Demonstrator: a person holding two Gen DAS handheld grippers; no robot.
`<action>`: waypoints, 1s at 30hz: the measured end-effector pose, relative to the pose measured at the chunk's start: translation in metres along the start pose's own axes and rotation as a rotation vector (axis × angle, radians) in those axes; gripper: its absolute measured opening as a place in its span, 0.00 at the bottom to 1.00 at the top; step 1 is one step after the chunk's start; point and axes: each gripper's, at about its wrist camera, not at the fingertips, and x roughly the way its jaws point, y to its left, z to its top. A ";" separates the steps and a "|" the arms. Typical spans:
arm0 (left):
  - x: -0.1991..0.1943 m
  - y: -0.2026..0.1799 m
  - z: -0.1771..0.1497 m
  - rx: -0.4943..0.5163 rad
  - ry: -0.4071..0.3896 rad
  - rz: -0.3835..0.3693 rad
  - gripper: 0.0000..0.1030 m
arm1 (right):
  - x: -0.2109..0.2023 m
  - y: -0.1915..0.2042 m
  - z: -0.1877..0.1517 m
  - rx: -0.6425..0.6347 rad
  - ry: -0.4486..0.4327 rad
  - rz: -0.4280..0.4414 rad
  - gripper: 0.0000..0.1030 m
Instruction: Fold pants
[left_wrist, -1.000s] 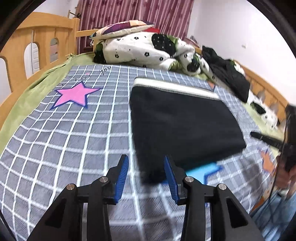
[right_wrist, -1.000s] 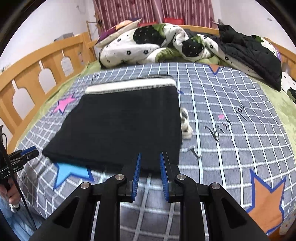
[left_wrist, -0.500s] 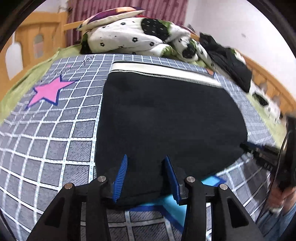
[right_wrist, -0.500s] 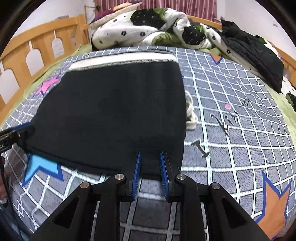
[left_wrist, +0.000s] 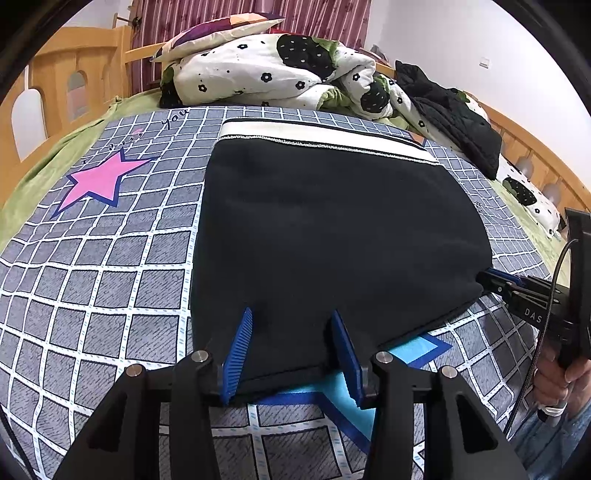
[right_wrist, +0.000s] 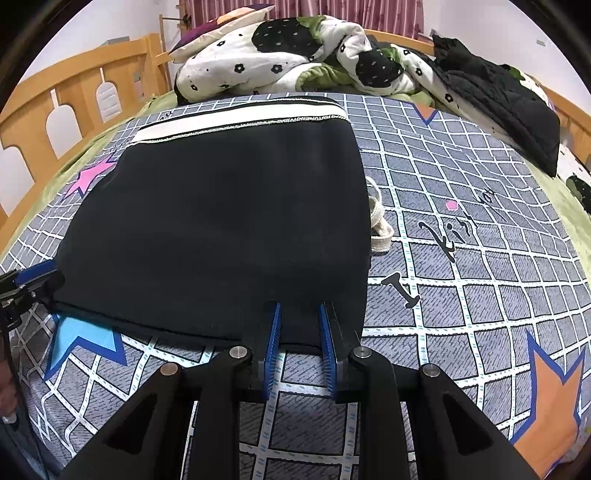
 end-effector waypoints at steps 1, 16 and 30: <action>0.000 0.000 0.000 0.001 0.000 0.000 0.41 | 0.000 0.000 0.000 0.004 0.002 0.001 0.21; -0.014 0.012 0.014 -0.108 0.032 -0.053 0.43 | -0.004 -0.003 0.010 0.015 -0.015 0.000 0.21; -0.099 -0.022 0.007 -0.034 -0.081 0.181 0.69 | -0.078 0.009 0.015 0.058 -0.043 -0.015 0.34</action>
